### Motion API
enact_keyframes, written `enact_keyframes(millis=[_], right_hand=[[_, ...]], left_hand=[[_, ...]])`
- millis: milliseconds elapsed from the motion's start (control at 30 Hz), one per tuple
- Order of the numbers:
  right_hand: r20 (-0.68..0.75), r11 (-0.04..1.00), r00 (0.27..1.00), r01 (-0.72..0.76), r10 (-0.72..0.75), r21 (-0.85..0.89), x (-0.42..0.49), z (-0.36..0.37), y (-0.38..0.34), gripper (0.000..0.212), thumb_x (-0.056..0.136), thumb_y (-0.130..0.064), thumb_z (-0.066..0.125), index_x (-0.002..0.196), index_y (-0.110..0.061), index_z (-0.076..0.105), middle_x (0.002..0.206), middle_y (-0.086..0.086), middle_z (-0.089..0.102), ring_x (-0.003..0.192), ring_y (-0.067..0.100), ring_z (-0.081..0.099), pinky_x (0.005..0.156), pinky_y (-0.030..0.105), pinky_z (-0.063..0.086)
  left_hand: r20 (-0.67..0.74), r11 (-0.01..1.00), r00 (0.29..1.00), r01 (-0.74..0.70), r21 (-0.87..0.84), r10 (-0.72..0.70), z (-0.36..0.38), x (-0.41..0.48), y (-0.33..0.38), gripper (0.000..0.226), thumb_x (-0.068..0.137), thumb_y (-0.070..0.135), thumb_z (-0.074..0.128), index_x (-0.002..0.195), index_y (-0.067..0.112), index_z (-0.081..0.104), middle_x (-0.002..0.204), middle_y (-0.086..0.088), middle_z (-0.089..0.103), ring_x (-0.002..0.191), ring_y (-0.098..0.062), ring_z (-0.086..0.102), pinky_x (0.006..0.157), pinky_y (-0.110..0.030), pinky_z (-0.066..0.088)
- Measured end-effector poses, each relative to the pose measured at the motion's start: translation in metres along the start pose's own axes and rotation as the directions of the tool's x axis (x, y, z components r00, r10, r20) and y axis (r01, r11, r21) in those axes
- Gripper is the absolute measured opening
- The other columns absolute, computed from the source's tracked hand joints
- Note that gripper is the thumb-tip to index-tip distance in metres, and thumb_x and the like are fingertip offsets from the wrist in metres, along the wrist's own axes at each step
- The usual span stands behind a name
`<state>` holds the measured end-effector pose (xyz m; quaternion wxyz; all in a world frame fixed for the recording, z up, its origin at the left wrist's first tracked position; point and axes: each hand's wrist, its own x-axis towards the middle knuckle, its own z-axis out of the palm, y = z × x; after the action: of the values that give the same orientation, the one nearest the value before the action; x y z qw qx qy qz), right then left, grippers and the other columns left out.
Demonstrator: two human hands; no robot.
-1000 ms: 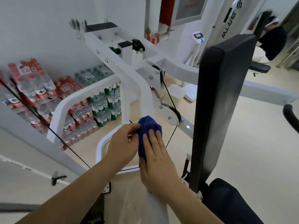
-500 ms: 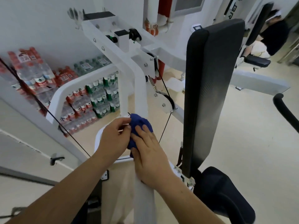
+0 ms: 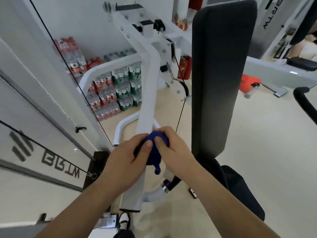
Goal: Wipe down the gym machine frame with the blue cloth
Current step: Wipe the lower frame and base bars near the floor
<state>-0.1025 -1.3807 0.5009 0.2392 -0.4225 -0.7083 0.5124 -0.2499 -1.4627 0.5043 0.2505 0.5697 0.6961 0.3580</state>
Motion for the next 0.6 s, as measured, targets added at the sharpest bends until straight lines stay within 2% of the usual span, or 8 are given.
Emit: enact_keyframes(millis=[100, 167, 233, 267, 367, 433, 533, 600], right_hand=[[-0.144, 0.986, 0.988, -0.038, 0.062, 0.164, -0.031, -0.006, 0.002, 0.011, 0.100, -0.018, 0.061, 0.103, -0.024, 0.051, 0.095, -0.003, 0.064, 0.079, 0.003, 0.063, 0.068, 0.022, 0.053], [-0.225, 0.959, 0.967, -0.052, 0.118, 0.279, -0.052, -0.011, 0.000, 0.015, 0.097, -0.014, 0.066, 0.101, -0.016, 0.051, 0.091, 0.004, 0.063, 0.075, 0.010, 0.063, 0.066, 0.026, 0.057], [-0.262, 0.942, 0.950, -0.078, 0.169, 0.326, -0.073, -0.017, -0.005, 0.014, 0.097, -0.018, 0.067, 0.096, -0.012, 0.054, 0.086, 0.007, 0.063, 0.070, 0.014, 0.061, 0.062, 0.025, 0.055], [-0.263, 0.942, 0.946, -0.102, 0.192, 0.320, -0.083, -0.018, -0.006, 0.016, 0.099, -0.026, 0.065, 0.094, -0.013, 0.058, 0.085, 0.009, 0.064, 0.067, 0.014, 0.060, 0.061, 0.024, 0.053], [-0.248, 0.936, 0.931, -0.188, 0.266, 0.299, -0.111, -0.021, 0.002, 0.043, 0.104, -0.049, 0.046, 0.088, -0.017, 0.070, 0.086, 0.007, 0.069, 0.072, 0.008, 0.062, 0.067, 0.021, 0.052], [-0.319, 0.959, 0.922, -0.143, 0.219, 0.243, -0.131, -0.024, 0.013, 0.044, 0.104, -0.047, 0.045, 0.087, -0.017, 0.073, 0.085, 0.000, 0.071, 0.079, 0.006, 0.065, 0.071, 0.020, 0.052], [-0.513, 0.995, 0.854, -0.094, 0.088, 0.015, -0.163, -0.040, 0.033, 0.032, 0.103, -0.044, 0.053, 0.086, -0.024, 0.071, 0.083, -0.004, 0.068, 0.081, 0.017, 0.067, 0.072, 0.036, 0.058], [-0.580, 0.987, 0.803, -0.158, 0.136, 0.013, -0.184, -0.058, 0.055, 0.030, 0.098, -0.046, 0.054, 0.085, -0.023, 0.068, 0.080, 0.000, 0.068, 0.078, 0.025, 0.067, 0.070, 0.047, 0.059]], left_hand=[[0.030, 0.996, 0.999, -0.010, -0.083, 0.013, 0.014, -0.027, 0.012, 0.037, 0.100, 0.037, 0.058, 0.134, 0.049, 0.051, 0.110, 0.023, 0.068, 0.096, 0.003, 0.066, 0.078, -0.016, 0.052], [0.066, 0.983, 0.998, -0.007, -0.184, 0.019, 0.026, -0.041, 0.024, 0.048, 0.095, 0.032, 0.067, 0.137, 0.049, 0.050, 0.108, 0.019, 0.068, 0.092, 0.002, 0.067, 0.075, -0.017, 0.052], [0.113, 0.954, 0.993, 0.016, -0.298, 0.019, 0.039, -0.054, 0.037, 0.053, 0.092, 0.030, 0.073, 0.137, 0.048, 0.051, 0.112, 0.020, 0.069, 0.099, 0.000, 0.068, 0.080, -0.021, 0.055], [0.114, 0.943, 0.993, 0.028, -0.332, 0.011, 0.046, -0.060, 0.043, 0.052, 0.091, 0.031, 0.074, 0.134, 0.048, 0.052, 0.114, 0.023, 0.069, 0.103, 0.000, 0.067, 0.084, -0.022, 0.056], [0.100, 0.942, 0.995, 0.057, -0.330, -0.025, 0.066, -0.072, 0.047, 0.044, 0.088, 0.035, 0.076, 0.126, 0.047, 0.056, 0.110, 0.023, 0.068, 0.102, 0.000, 0.065, 0.086, -0.022, 0.055], [0.128, 0.930, 0.991, 0.079, -0.359, -0.035, 0.079, -0.083, 0.046, 0.042, 0.089, 0.025, 0.075, 0.122, 0.047, 0.060, 0.104, 0.023, 0.067, 0.098, 0.000, 0.065, 0.082, -0.015, 0.053], [0.204, 0.946, 0.979, 0.073, -0.317, -0.007, 0.098, -0.107, 0.048, 0.046, 0.088, 0.012, 0.071, 0.111, 0.050, 0.062, 0.096, 0.028, 0.065, 0.087, 0.000, 0.064, 0.072, -0.008, 0.047], [0.266, 0.959, 0.964, 0.077, -0.274, -0.001, 0.117, -0.126, 0.050, 0.048, 0.086, 0.008, 0.069, 0.107, 0.051, 0.063, 0.097, 0.028, 0.067, 0.092, 0.000, 0.065, 0.076, -0.011, 0.048]])
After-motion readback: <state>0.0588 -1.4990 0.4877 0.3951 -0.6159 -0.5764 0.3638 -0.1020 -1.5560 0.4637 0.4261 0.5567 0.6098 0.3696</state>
